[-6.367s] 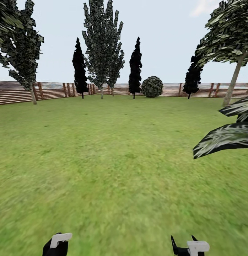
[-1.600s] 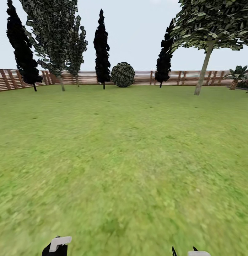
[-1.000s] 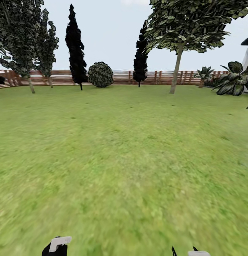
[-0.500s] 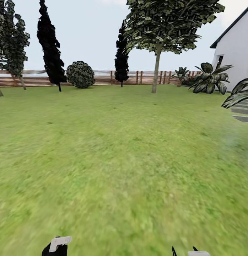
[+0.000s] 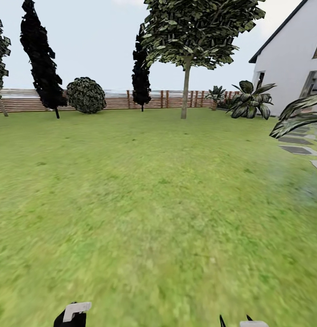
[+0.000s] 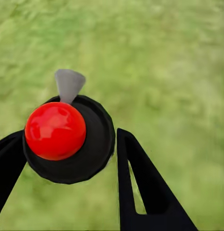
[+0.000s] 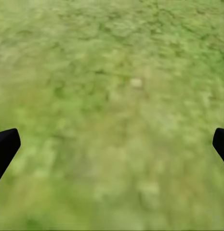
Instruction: In the garden, pick up the pesticide atomizer on the floor and spray pesticide onto both trees until each tree trunk is fully covered.
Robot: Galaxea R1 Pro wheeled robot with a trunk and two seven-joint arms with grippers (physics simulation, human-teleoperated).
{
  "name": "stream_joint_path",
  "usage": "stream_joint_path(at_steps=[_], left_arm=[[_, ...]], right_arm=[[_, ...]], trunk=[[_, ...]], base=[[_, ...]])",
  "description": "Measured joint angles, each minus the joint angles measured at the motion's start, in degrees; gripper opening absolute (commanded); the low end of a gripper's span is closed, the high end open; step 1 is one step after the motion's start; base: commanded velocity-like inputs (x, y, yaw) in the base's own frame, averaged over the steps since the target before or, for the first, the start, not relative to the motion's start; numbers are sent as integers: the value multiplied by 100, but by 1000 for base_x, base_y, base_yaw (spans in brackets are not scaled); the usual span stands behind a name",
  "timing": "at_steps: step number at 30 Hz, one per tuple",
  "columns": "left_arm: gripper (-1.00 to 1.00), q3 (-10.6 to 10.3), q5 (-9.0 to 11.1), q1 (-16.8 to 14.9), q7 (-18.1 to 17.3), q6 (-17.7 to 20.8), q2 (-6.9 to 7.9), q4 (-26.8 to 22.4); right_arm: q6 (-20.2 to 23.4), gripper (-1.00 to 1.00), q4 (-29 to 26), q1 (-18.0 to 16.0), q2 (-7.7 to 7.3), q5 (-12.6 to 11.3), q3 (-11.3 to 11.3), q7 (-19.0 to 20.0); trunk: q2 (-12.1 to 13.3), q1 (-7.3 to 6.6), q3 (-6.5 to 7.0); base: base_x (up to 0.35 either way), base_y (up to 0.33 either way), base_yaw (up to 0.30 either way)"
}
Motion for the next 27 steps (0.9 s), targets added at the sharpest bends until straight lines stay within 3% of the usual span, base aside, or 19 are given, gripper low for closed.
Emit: stream_joint_path(at_steps=[27], left_arm=[[-100, 4, 2, 0, 1, 1, -2, 53]], right_arm=[[0, 100, -1, 1, 1, 3, 3, -8]], trunk=[[0, 0, 0]], base=[[339, -104, 0]])
